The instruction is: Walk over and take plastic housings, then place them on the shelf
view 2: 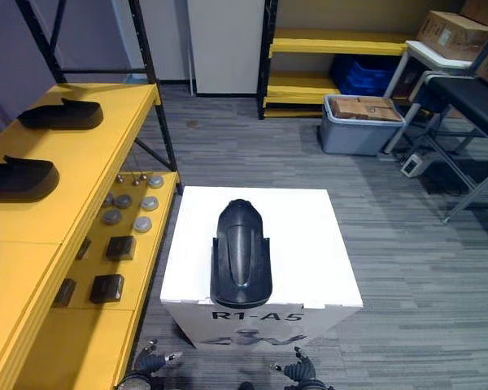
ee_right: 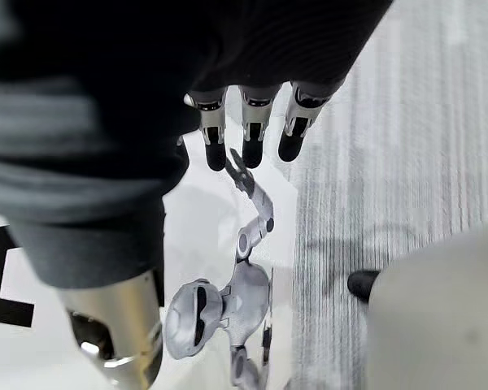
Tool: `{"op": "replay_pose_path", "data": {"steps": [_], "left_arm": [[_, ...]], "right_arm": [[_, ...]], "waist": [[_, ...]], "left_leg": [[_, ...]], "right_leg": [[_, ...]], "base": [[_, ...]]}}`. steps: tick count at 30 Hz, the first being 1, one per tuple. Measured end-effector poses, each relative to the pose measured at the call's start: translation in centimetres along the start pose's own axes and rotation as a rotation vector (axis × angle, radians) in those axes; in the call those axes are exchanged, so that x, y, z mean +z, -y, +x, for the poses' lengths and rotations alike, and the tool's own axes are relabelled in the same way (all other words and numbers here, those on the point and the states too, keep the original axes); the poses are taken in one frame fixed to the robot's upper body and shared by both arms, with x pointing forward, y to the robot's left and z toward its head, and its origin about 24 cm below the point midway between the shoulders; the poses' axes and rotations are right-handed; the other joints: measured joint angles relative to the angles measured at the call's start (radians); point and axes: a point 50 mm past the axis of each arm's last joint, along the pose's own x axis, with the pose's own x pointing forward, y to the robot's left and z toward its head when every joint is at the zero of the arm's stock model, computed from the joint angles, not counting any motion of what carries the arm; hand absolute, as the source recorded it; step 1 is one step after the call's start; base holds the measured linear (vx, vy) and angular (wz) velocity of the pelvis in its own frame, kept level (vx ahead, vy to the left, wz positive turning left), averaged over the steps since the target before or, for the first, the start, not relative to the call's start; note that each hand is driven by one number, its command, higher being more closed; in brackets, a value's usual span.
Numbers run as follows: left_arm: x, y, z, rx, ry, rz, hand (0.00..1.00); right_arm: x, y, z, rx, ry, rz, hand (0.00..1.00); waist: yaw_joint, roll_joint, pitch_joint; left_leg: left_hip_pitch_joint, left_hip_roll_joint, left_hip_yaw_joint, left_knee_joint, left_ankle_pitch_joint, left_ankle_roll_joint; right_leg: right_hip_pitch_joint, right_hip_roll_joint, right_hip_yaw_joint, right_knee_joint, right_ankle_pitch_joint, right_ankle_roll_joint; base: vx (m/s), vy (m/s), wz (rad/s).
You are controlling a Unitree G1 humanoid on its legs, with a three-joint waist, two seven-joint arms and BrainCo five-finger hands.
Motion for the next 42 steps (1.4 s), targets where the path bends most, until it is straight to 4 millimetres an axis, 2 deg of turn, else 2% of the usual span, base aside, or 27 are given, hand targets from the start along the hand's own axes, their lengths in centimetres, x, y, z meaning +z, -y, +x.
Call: {"op": "replay_pose_path", "data": {"steps": [3, 5, 7, 8, 9, 11, 13, 14, 15, 16, 18, 21, 23, 24, 26, 29, 31, 32, 36, 42], "left_arm": [[-0.9, -0.8, 0.0, 0.019, -0.029, 0.004, 0.0], [-1.1, -1.3, 0.0, 0.033, -0.038, -0.005, 0.0], [-1.5, -1.6, -0.1, 0.044, -0.047, -0.017, 0.0], [-1.5, -2.0, -0.1, 0.053, -0.039, -0.018, 0.0], [-1.4, -2.1, -0.1, 0.057, -0.035, -0.024, 0.0], [-1.8, -2.6, -0.4, 0.073, -0.034, -0.04, 0.0], [-2.3, -2.8, -0.6, 0.077, -0.039, -0.043, 0.0], [-2.7, -2.8, -0.8, 0.07, -0.039, -0.044, 0.0], [-3.1, -2.7, -1.0, 0.057, -0.043, -0.046, 0.0], [-3.1, -2.7, -1.1, 0.054, -0.042, -0.046, 0.0], [-3.2, -2.7, -1.1, 0.038, -0.035, -0.035, 0.0], [-3.2, -2.4, -1.2, 0.019, -0.033, -0.018, 0.0], [-3.2, -2.2, -1.2, 0.004, -0.03, -0.01, 0.0], [-3.2, -2.1, -1.2, -0.005, -0.026, -0.006, 0.0], [-2.9, -2.0, -1.1, -0.024, -0.005, 0.024, 0.0], [-2.4, -1.9, -1.0, -0.037, 0.017, 0.041, 0.0], [-2.3, -1.8, -1.0, -0.044, 0.023, 0.053, 0.0], [-2.1, -1.7, -0.9, -0.047, 0.028, 0.056, 0.0], [-1.8, -1.5, -0.8, -0.048, 0.034, 0.054, 0.0], [-1.8, -0.6, -0.9, -0.06, 0.017, 0.04, 0.0]], "right_arm": [[-0.5, 0.4, -0.2, -0.027, -0.019, 0.078, 0.0], [-0.9, 1.4, -0.3, -0.077, -0.027, 0.153, 0.0], [-1.2, 3.6, -0.7, -0.163, -0.011, 0.214, 0.0], [-1.0, 6.0, -1.2, -0.25, 0.027, 0.247, 0.0], [-0.7, 7.2, -1.4, -0.287, 0.053, 0.26, 0.0], [1.9, 12.3, -3.1, -0.444, 0.211, 0.255, 0.0], [4.4, 15.3, -4.7, -0.539, 0.337, 0.213, 0.0], [6.3, 17.3, -6.2, -0.607, 0.432, 0.17, 0.0], [8.4, 18.6, -7.6, -0.656, 0.525, 0.123, 0.0], [9.4, 19.0, -8.2, -0.673, 0.569, 0.097, 0.0], [13.1, 19.6, -10.4, -0.703, 0.732, 0.004, 0.0], [16.4, 17.9, -11.6, -0.634, 0.88, -0.077, 0.0], [19.9, 14.4, -12.5, -0.481, 1.058, -0.164, 0.0], [20.7, 13.5, -12.9, -0.439, 1.104, -0.186, 0.0], [23.4, 10.0, -13.7, -0.271, 1.257, -0.264, 0.0], [24.5, 6.8, -13.5, -0.129, 1.31, -0.305, 0.0], [24.5, 5.1, -12.4, -0.052, 1.28, -0.325, 0.0], [24.2, 4.2, -11.3, -0.029, 1.237, -0.331, 0.0], [22.0, 1.7, -7.6, -0.003, 1.037, -0.335, 0.0], [19.4, -0.3, -5.1, -0.102, 0.844, -0.405, 0.0]], "waist": [[-0.002, 0.0, -0.007], [-0.014, -0.003, -0.009], [-0.018, 0.0, -0.013], [-0.025, -0.002, -0.019], [-0.026, -0.003, -0.02], [-0.032, -0.004, -0.02], [-0.048, -0.004, -0.025], [-0.051, -0.006, -0.03], [-0.051, -0.009, -0.037], [-0.051, -0.011, -0.04], [-0.054, -0.017, -0.049], [-0.055, -0.021, -0.062], [-0.06, -0.022, -0.063], [-0.06, -0.022, -0.063], [-0.056, -0.025, -0.064], [-0.033, -0.025, -0.071], [-0.033, -0.027, -0.07], [-0.023, -0.027, -0.07], [-0.005, -0.026, -0.07], [-0.001, -0.02, -0.069]], "left_leg": [[0.034, -0.013, 0.023, -0.056, 0.012, 0.002], [0.05, -0.016, 0.039, -0.067, 0.012, 0.001], [0.073, -0.018, 0.05, -0.076, 0.012, 0.001], [0.076, -0.019, 0.055, -0.079, 0.012, 0.001], [0.077, -0.02, 0.058, -0.08, 0.012, 0.001], [0.086, -0.024, 0.078, -0.084, 0.012, 0.001], [0.086, -0.027, 0.081, -0.084, 0.012, 0.001], [0.086, -0.027, 0.086, -0.084, 0.012, 0.001], [0.085, -0.027, 0.098, -0.084, 0.012, 0.001], [0.083, -0.027, 0.099, -0.084, 0.012, 0.001], [0.076, -0.026, 0.097, -0.085, 0.012, 0.002], [0.07, -0.025, 0.097, -0.088, 0.011, 0.002], [0.07, -0.024, 0.091, -0.091, 0.009, 0.005], [0.07, -0.024, 0.089, -0.092, 0.009, 0.006], [0.069, -0.026, 0.072, -0.094, 0.009, 0.006], [0.065, -0.028, 0.06, -0.102, 0.016, 0.015], [0.063, -0.032, 0.04, -0.107, 0.02, 0.019], [0.062, -0.032, 0.034, -0.108, 0.02, 0.019], [0.052, -0.032, 0.014, -0.108, 0.021, 0.018], [0.052, -0.043, -0.004, -0.107, 0.034, 0.023]], "right_leg": [[0.003, -0.007, 0.013, -0.016, -0.003, 0.005], [0.021, -0.009, 0.012, -0.02, -0.011, 0.017], [0.035, -0.011, 0.013, -0.022, -0.015, 0.023], [0.036, -0.012, 0.015, -0.022, -0.019, 0.029], [0.035, -0.013, 0.017, -0.022, -0.02, 0.031], [0.034, -0.016, 0.04, -0.021, -0.023, 0.034], [0.033, -0.019, 0.043, -0.021, -0.025, 0.036], [0.03, -0.019, 0.049, -0.021, -0.025, 0.036], [0.025, -0.018, 0.063, -0.021, -0.025, 0.036], [0.022, -0.017, 0.065, -0.021, -0.025, 0.036], [0.014, -0.015, 0.065, -0.021, -0.025, 0.035], [0.001, -0.012, 0.065, -0.014, -0.022, 0.032], [0.0, -0.01, 0.062, -0.016, -0.014, 0.026], [0.0, -0.01, 0.062, -0.017, -0.011, 0.027], [0.002, -0.012, 0.057, -0.032, 0.001, 0.03], [0.01, -0.016, 0.038, -0.058, 0.016, 0.028], [0.02, -0.02, 0.02, -0.07, 0.02, 0.028], [0.024, -0.021, 0.013, -0.078, 0.021, 0.029], [0.035, -0.021, -0.006, -0.097, 0.022, 0.029], [0.056, -0.032, -0.028, -0.111, 0.021, 0.029]], "base": [[0.16, 0.098, -0.17], [0.17, 0.066, -0.13], [0.11, 0.047, -0.15], [0.1, 0.043, -0.12], [0.09, 0.056, -0.17], [0.05, 0.05, -0.24], [0.01, 0.027, -0.12], [-0.02, 0.02, -0.16], [-0.03, 0.019, -0.19], [-0.06, -0.006, -0.17], [-0.1, -0.021, -0.02], [-0.1, -0.012, -0.01], [-0.1, -0.001, -0.01], [-0.11, 0.004, 0.03], [-0.11, 0.01, 0.1], [-0.07, 0.004, 0.13], [-0.02, -0.009, 0.28], [0.01, -0.001, 0.26], [0.06, 0.0, 0.14], [0.06, 0.006, 0.07]]}}
